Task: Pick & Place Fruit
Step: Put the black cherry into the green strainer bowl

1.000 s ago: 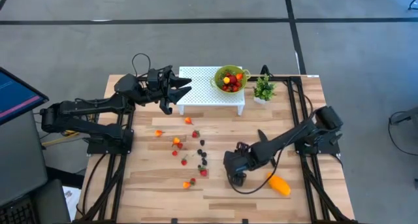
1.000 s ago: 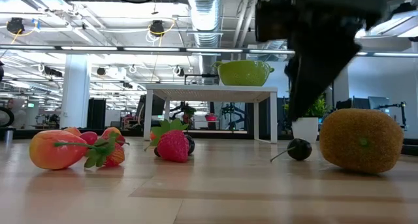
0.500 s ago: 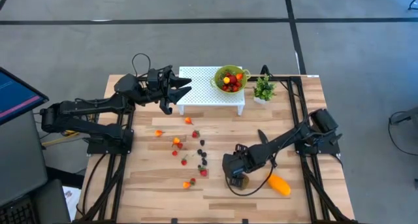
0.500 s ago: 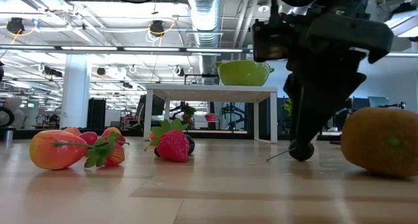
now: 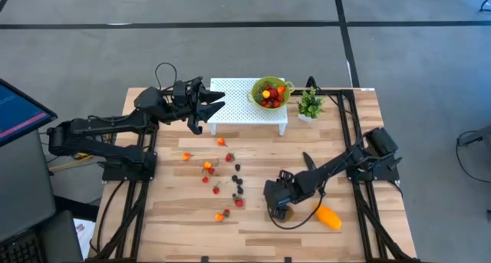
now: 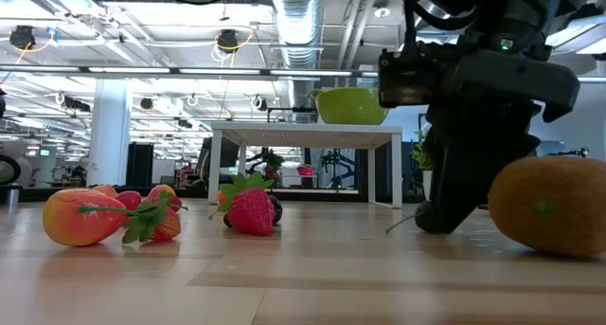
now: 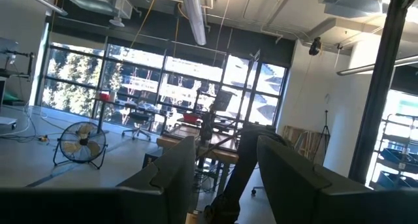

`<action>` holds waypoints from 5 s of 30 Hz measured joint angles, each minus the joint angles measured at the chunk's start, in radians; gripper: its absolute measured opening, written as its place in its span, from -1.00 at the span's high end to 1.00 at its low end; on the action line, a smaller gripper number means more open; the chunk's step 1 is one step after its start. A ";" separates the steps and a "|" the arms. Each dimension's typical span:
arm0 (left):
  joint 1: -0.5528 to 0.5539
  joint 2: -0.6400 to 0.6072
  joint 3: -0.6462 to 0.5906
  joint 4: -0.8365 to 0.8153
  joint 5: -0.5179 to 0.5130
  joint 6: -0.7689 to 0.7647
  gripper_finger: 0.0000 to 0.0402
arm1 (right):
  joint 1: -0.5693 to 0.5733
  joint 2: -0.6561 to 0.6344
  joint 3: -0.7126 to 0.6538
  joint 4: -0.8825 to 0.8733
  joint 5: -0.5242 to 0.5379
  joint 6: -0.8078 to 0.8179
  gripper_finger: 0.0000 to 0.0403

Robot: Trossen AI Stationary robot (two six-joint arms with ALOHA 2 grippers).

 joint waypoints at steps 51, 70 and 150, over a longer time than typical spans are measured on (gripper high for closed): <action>0.000 0.000 0.000 0.000 0.000 0.000 0.21 | -0.028 0.004 0.004 0.165 0.005 0.018 0.61; 0.000 0.000 0.000 0.000 0.000 0.000 0.21 | -0.048 -0.013 0.050 -0.003 -0.125 0.074 0.59; 0.000 0.000 0.000 0.000 0.000 0.000 0.21 | -0.170 -0.428 0.047 -0.070 0.216 -0.231 1.00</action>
